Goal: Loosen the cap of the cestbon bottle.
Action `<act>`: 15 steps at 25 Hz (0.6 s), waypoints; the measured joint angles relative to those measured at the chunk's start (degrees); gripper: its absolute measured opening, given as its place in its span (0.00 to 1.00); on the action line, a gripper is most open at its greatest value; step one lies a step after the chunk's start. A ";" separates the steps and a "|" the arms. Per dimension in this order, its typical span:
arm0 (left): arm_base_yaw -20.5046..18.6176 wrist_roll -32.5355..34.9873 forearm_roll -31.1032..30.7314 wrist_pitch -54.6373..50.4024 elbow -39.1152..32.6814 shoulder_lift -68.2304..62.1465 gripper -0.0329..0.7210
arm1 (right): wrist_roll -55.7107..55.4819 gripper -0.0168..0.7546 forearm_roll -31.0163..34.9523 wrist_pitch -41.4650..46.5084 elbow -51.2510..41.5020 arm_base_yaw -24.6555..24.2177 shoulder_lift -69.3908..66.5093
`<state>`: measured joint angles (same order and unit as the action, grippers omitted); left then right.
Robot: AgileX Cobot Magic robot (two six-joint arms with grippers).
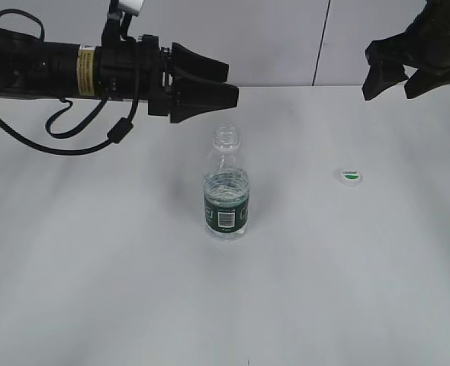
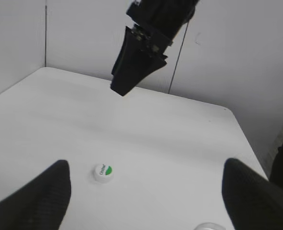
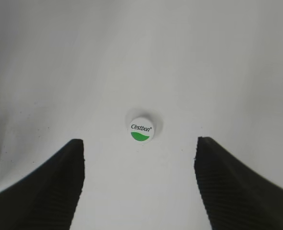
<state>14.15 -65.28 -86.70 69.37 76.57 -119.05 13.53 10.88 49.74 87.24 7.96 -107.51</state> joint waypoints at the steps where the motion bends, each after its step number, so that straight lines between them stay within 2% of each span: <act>1: -0.47 -0.38 0.12 0.00 0.30 0.04 0.82 | -0.02 0.73 0.00 0.05 0.00 0.00 0.00; 10: -2.30 -0.80 6.41 0.00 0.83 0.07 0.79 | -0.22 0.73 0.00 0.18 0.00 0.00 1.91; 15: -2.79 -0.80 7.08 0.00 1.02 0.07 0.77 | -0.22 0.73 0.00 0.22 0.00 0.00 2.84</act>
<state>11.36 -66.07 -79.62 69.37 77.58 -118.98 13.31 10.88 49.97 87.24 7.96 -104.67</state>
